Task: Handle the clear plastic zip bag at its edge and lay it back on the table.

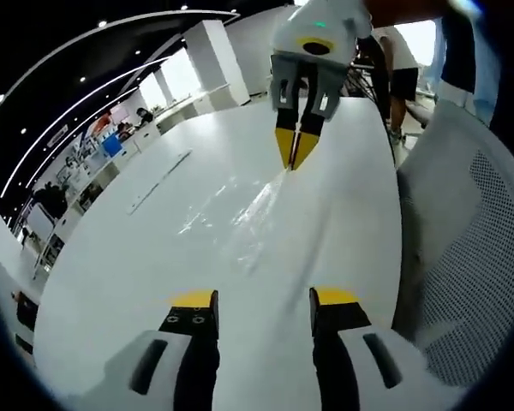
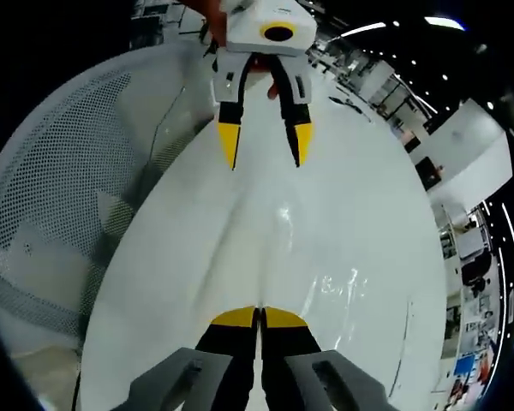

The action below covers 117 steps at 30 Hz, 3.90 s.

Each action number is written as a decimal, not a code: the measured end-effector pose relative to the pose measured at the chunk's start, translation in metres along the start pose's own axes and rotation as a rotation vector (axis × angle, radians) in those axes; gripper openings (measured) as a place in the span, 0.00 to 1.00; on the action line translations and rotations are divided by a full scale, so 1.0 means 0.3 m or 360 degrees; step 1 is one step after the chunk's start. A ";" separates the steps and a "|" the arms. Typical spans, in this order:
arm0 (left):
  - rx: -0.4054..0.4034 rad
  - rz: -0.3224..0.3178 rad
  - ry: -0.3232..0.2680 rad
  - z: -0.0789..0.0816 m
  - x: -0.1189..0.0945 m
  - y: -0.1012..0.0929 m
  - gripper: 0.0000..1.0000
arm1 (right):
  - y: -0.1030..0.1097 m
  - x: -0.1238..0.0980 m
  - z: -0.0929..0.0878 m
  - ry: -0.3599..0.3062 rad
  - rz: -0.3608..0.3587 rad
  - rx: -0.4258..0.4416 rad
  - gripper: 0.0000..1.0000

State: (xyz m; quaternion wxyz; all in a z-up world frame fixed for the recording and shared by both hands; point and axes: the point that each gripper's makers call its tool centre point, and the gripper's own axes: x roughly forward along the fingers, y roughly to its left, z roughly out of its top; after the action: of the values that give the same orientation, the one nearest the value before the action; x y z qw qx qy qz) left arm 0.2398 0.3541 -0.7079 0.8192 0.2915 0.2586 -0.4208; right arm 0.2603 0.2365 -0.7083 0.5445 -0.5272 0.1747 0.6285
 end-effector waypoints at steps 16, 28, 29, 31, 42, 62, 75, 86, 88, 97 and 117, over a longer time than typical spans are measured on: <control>0.0203 -0.0026 0.0025 0.003 0.030 0.002 0.20 | -0.005 -0.024 0.042 -0.0034 0.0009 -0.0073 0.00; 0.0182 -0.0057 0.0022 0.010 0.025 0.002 0.02 | 0.010 -0.029 0.042 -0.0045 0.0034 -0.0029 0.00; 0.0173 -0.0061 0.0019 0.013 0.023 -0.001 0.01 | 0.014 -0.030 0.039 -0.0046 0.0040 -0.0009 0.00; 0.0168 -0.0067 0.0019 0.016 0.023 -0.003 0.00 | 0.017 -0.031 0.037 -0.0047 0.0044 0.0002 0.00; 0.0211 -0.0145 0.0035 0.013 0.020 -0.030 0.00 | 0.031 -0.031 0.035 -0.0059 0.0069 0.0153 0.00; 0.0277 -0.0212 0.0055 0.029 0.035 -0.043 0.00 | 0.048 0.004 0.055 -0.0083 0.0084 0.0397 0.13; 0.0294 -0.0258 0.0072 0.042 0.038 -0.061 0.00 | 0.022 0.044 0.163 -0.0210 0.0058 0.0425 0.13; 0.0318 -0.0292 0.0090 0.048 0.050 -0.083 0.00 | 0.015 0.082 0.248 -0.0283 0.0106 0.0413 0.13; 0.0320 -0.0292 0.0090 0.051 0.050 -0.083 0.00 | 0.014 0.087 0.267 -0.0300 0.0115 0.0403 0.13; 0.0319 -0.0288 0.0063 0.078 0.047 -0.081 0.00 | 0.015 0.114 0.310 -0.0330 0.0140 0.0343 0.09; 0.0362 -0.0330 0.0042 0.091 0.047 -0.105 0.00 | 0.030 0.131 0.292 -0.0222 0.0125 0.0450 0.00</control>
State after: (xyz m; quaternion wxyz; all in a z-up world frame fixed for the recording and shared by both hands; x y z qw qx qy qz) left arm 0.2256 0.3125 -0.7065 0.7295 0.3597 0.2487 -0.5259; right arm 0.2169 0.3225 -0.7113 0.5991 -0.3932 0.2438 0.6535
